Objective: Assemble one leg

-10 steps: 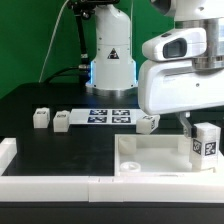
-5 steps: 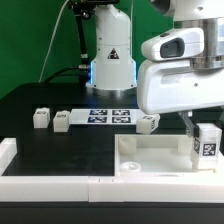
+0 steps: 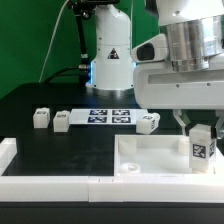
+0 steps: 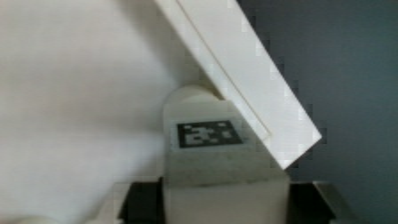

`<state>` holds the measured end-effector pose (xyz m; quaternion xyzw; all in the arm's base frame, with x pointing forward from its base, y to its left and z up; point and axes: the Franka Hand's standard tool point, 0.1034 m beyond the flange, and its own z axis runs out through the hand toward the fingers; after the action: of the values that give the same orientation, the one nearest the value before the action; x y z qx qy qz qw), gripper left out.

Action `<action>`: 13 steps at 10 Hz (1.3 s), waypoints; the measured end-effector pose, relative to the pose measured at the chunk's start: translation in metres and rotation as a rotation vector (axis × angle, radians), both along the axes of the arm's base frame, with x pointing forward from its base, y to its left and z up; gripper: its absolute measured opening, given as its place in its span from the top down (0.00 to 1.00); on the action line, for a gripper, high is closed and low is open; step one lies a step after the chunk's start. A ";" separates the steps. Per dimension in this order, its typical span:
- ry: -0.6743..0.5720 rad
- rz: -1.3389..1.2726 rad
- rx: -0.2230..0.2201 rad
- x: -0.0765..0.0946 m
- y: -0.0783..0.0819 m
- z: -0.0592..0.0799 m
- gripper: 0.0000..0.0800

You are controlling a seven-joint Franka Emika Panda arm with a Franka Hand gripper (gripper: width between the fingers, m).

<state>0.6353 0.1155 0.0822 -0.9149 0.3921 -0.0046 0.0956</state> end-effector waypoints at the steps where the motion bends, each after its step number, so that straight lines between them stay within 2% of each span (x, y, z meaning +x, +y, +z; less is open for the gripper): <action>1: 0.022 -0.121 0.008 0.000 0.002 0.000 0.63; 4: 0.068 -0.425 0.022 -0.001 0.004 0.000 0.63; 5: 0.062 -0.386 0.018 -0.001 0.004 0.000 0.63; 6: 0.054 -0.340 0.014 -0.001 0.004 0.000 0.41; 7: 0.065 -0.269 0.003 -0.002 0.006 0.001 0.25; 8: 0.075 -0.183 -0.007 -0.002 0.008 0.004 0.25; 9: 0.054 0.020 -0.031 0.000 0.007 0.006 0.20; 11: 0.042 0.307 -0.076 0.001 0.006 0.003 0.19; 13: 0.002 0.559 -0.094 0.003 0.004 0.002 0.19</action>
Offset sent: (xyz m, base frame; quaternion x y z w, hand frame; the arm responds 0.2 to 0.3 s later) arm 0.0000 0.0000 0.0000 0.0000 0.0000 0.2667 0.9638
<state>0.6379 0.1193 0.0843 -0.9910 0.1240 0.0045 0.0502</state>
